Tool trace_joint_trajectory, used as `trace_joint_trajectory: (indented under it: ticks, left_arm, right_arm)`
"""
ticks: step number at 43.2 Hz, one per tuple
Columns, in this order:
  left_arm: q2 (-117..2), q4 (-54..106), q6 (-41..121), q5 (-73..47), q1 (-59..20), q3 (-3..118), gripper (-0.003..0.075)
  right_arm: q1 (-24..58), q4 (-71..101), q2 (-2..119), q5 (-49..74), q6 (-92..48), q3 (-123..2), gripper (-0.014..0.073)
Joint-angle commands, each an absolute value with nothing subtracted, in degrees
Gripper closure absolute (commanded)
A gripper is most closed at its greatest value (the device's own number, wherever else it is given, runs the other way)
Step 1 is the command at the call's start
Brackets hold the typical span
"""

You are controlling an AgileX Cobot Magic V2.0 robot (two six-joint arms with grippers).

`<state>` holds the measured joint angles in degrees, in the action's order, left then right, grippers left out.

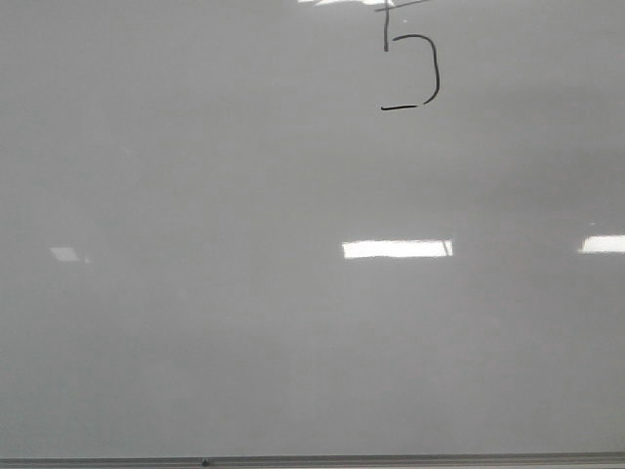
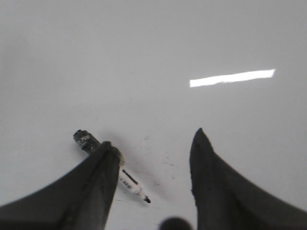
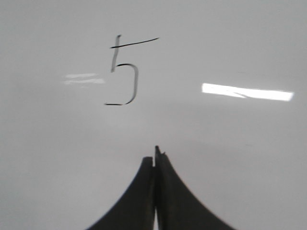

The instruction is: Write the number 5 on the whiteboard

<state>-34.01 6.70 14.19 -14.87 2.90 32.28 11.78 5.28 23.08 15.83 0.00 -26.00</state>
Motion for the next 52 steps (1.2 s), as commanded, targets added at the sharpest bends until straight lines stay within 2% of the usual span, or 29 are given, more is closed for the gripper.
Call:
trace_joint_trajectory:
  ticks: [1, 9, 22, 52]
  left_arm:
    - [-28.95, 7.18, 14.22, -11.75, -0.86, 30.9, 0.0526]
    - [-17.83, 7.65, 14.22, -12.03, -6.17, 25.5, 0.0742]
    - [-6.33, 7.9, 14.22, -11.99, -8.22, 22.05, 0.0741]
    - [-6.09, 7.9, 14.22, -11.89, -8.22, 22.05, 0.0741]
  right_arm:
    - [6.79, 4.51, 23.0, 10.51, 0.0, -26.96, 0.0652]
    - [5.87, 4.09, 17.03, 8.25, 0.0, -22.54, 0.0652]
    - [5.87, 3.58, 10.98, 8.51, 0.0, -20.24, 0.0652]
    - [5.87, 3.58, 10.98, 8.72, 0.0, -20.24, 0.0652]
